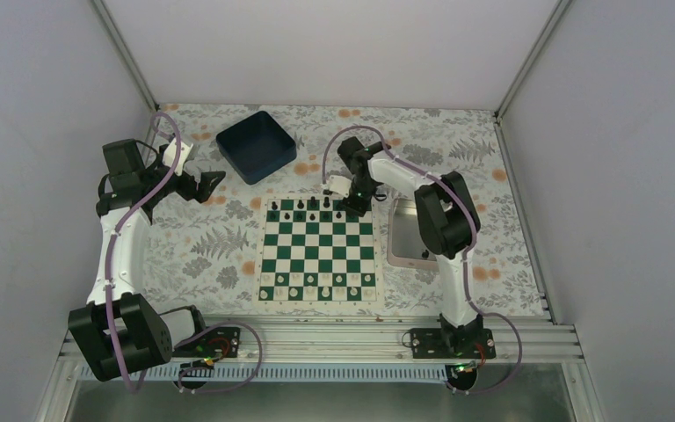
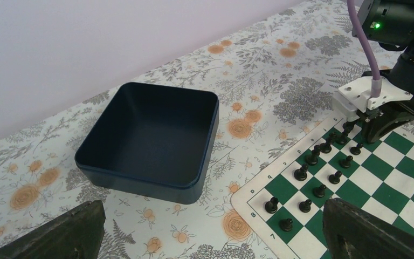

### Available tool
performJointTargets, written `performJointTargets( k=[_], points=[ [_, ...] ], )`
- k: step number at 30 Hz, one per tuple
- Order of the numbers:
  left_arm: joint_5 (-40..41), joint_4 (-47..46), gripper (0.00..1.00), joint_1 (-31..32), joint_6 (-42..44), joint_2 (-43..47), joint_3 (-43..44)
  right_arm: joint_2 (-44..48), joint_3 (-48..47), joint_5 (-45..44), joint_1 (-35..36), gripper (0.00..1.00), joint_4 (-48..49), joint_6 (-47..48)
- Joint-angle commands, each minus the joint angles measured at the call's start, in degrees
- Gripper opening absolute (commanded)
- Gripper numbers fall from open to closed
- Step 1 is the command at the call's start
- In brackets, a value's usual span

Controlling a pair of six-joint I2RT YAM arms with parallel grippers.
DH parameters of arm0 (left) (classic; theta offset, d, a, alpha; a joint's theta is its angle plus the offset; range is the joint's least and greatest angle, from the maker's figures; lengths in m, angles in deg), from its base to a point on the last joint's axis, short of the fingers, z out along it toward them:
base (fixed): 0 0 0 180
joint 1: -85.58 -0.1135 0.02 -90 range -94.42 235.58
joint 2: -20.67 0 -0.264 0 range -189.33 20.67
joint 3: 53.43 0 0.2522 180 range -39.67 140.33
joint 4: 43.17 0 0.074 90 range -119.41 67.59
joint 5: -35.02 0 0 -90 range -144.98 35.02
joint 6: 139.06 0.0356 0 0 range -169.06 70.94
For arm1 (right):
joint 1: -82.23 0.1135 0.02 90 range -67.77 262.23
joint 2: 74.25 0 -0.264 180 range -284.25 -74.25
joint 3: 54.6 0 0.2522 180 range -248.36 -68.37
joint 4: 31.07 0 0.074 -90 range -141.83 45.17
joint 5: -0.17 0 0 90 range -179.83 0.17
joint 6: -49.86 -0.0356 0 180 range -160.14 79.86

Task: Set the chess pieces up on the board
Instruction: Place the chess piece on the chessboard.

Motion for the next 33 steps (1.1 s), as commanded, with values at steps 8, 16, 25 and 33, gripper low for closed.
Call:
performJointTargets(
  k=[8, 16, 25, 33],
  points=[
    [-0.8, -1.0, 1.0, -0.4, 1.1, 0.1, 0.6, -1.7, -0.4, -1.2, 0.5, 0.09, 1.0, -0.1],
    [-0.8, -0.9, 1.0, -0.5, 1.0, 0.2, 0.7, 4.3, 0.0, -2.9, 0.4, 0.29, -0.1, -0.8],
    [-0.8, -0.7, 1.0, -0.5, 1.1, 0.4, 0.8, 24.0, 4.6, -5.8, -5.0, 0.41, -4.6, -1.1],
    [-1.0, -0.6, 1.0, -0.5, 1.0, 0.3, 0.9, 29.3, 14.2, -3.3, -13.8, 0.05, -0.5, 2.9]
  ],
)
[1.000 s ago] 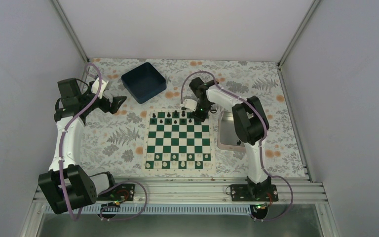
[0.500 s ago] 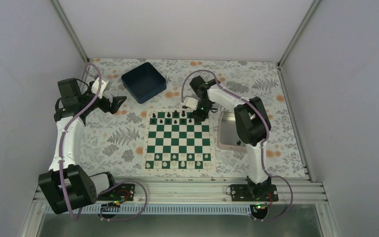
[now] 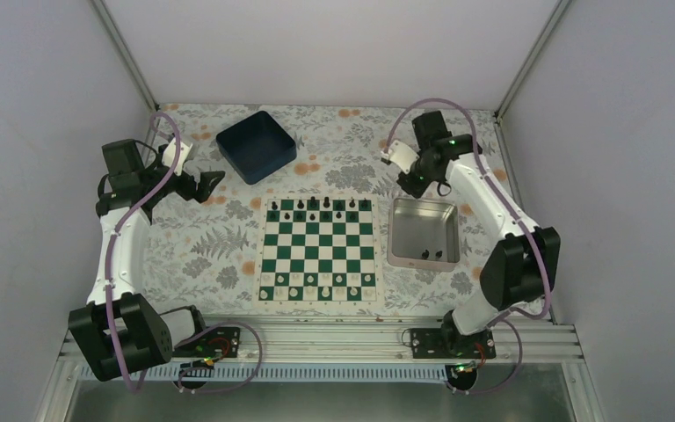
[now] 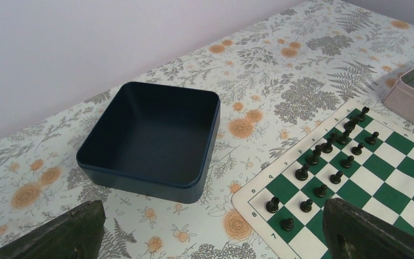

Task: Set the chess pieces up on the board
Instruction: Place the chess piece on the chessboard, then adjust the storage box at the center of the board.

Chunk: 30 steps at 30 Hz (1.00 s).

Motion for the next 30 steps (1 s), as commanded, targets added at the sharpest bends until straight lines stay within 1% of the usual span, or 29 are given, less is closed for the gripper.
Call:
performJointTargets(
  k=[1, 7, 12, 17, 20, 30],
  points=[
    [-1.0, -0.5, 1.0, -0.3, 1.0, 0.4, 1.0, -2.7, 5.8, 2.3, -0.6, 0.04, 1.9, 2.5],
    [-0.7, -0.5, 1.0, -0.3, 0.6, 1.0, 0.9, -8.2, 6.5, 6.4, -0.1, 0.04, 5.8, 2.8],
    [-0.6, -0.5, 1.0, -0.3, 0.7, 0.6, 0.8, -13.8, 5.7, 5.7, 1.0, 0.04, 6.4, 1.8],
    [-0.7, -0.5, 1.0, -0.3, 0.9, 0.1, 0.7, -15.7, 6.5, 1.9, 1.5, 0.04, 7.7, 0.6],
    [-0.9, -0.7, 1.0, -0.3, 0.9, -0.3, 0.7, -15.4, 7.8, -2.8, 1.3, 0.04, 9.2, -0.4],
    [-1.1, -0.6, 1.0, -0.3, 1.2, -0.4, 0.6, -17.0, 7.6, -11.2, -4.1, 0.04, 10.3, -0.2]
  ],
)
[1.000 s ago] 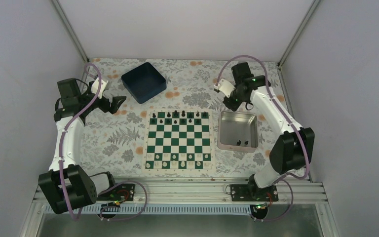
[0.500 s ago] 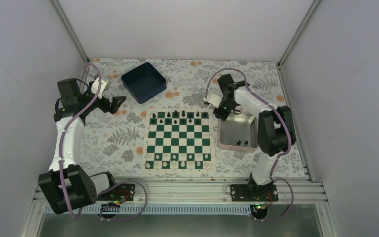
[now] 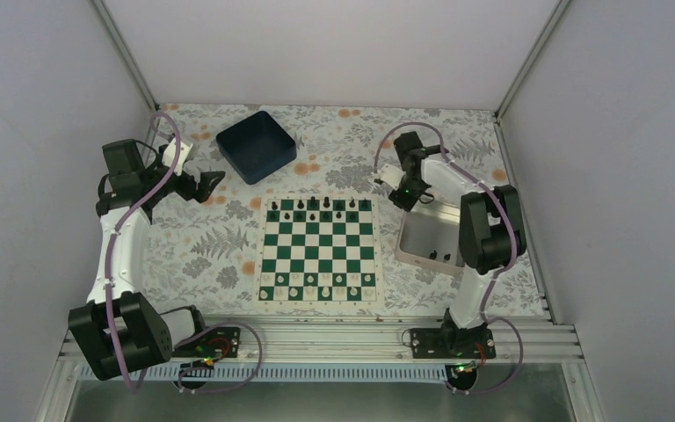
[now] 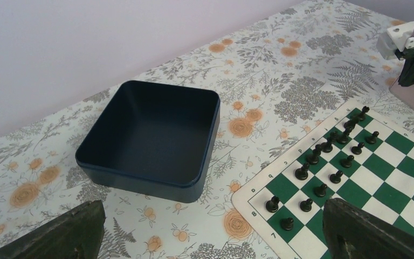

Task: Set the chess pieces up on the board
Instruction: Adjust the storage box at the center of the board.

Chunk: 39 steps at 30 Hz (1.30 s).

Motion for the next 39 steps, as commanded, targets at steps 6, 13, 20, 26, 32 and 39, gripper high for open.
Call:
performJointTargets(
  k=[6, 13, 20, 26, 32, 39],
  points=[
    [-1.3, -0.6, 1.0, -0.3, 1.3, -0.6, 0.7, 0.2, 1.4, -8.0, -10.6, 0.04, 1.1, 1.4],
    [-1.4, -0.6, 1.0, -0.3, 1.2, -0.6, 0.8, 8.6, 7.6, -7.2, -22.4, 0.04, 2.1, 6.1],
    [-1.2, -0.5, 1.0, -0.3, 1.1, -0.4, 1.0, 20.7, 9.9, -3.9, -26.7, 0.06, 0.2, 9.1],
    [-0.9, -0.4, 1.0, -0.3, 1.1, 0.1, 1.0, 26.8, 12.2, -1.1, -26.6, 0.04, -8.9, 10.2],
    [-1.0, -0.4, 1.0, -0.3, 1.1, -0.1, 1.1, 28.9, 17.6, 1.3, -26.1, 0.04, -11.3, 10.7],
    [-0.8, -0.4, 1.0, -0.3, 1.0, -0.1, 1.2, 26.1, 22.0, 5.9, -21.2, 0.04, -8.9, 9.0]
  ],
)
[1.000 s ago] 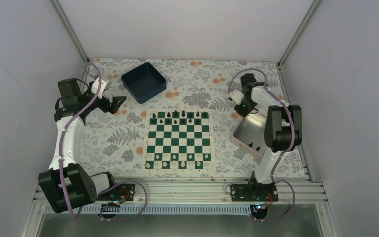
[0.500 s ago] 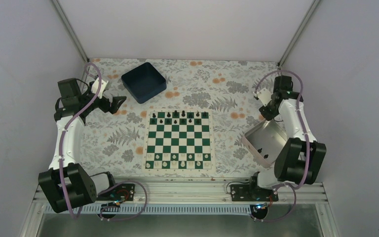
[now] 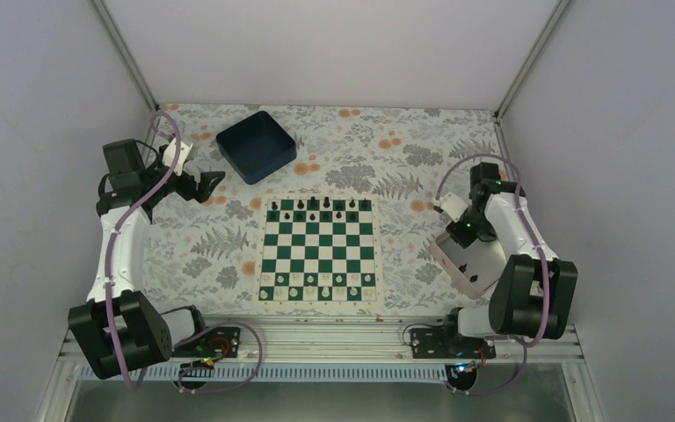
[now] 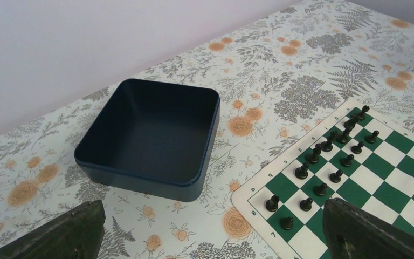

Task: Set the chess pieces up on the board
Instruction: Adjust the storage box at the center of the board.

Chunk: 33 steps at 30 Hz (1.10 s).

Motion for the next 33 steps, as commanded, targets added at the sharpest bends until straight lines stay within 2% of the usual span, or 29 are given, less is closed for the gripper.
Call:
performJointTargets(
  k=[1, 6, 16, 23, 33],
  points=[
    [-0.8, -0.3, 1.0, -0.3, 1.0, 0.2, 1.2, -2.3, 1.4, 5.3, 4.0, 0.04, 1.2, -0.9],
    [-0.4, -0.3, 1.0, -0.3, 1.0, 0.1, 1.2, -6.0, 0.2, 7.7, 8.1, 0.04, 2.9, -2.6],
    [0.2, -0.4, 1.0, -0.3, 0.8, -0.4, 1.2, -12.7, -2.9, 9.6, 9.1, 0.04, 8.4, -3.5],
    [0.7, -0.4, 1.0, -0.3, 0.8, -0.8, 1.4, -18.7, -11.1, 11.4, 9.1, 0.04, 11.8, -5.9],
    [1.6, -0.2, 1.0, -0.3, 0.6, -1.1, 1.7, -28.1, -20.5, 4.6, 7.9, 0.04, 16.2, -8.3]
  ],
)
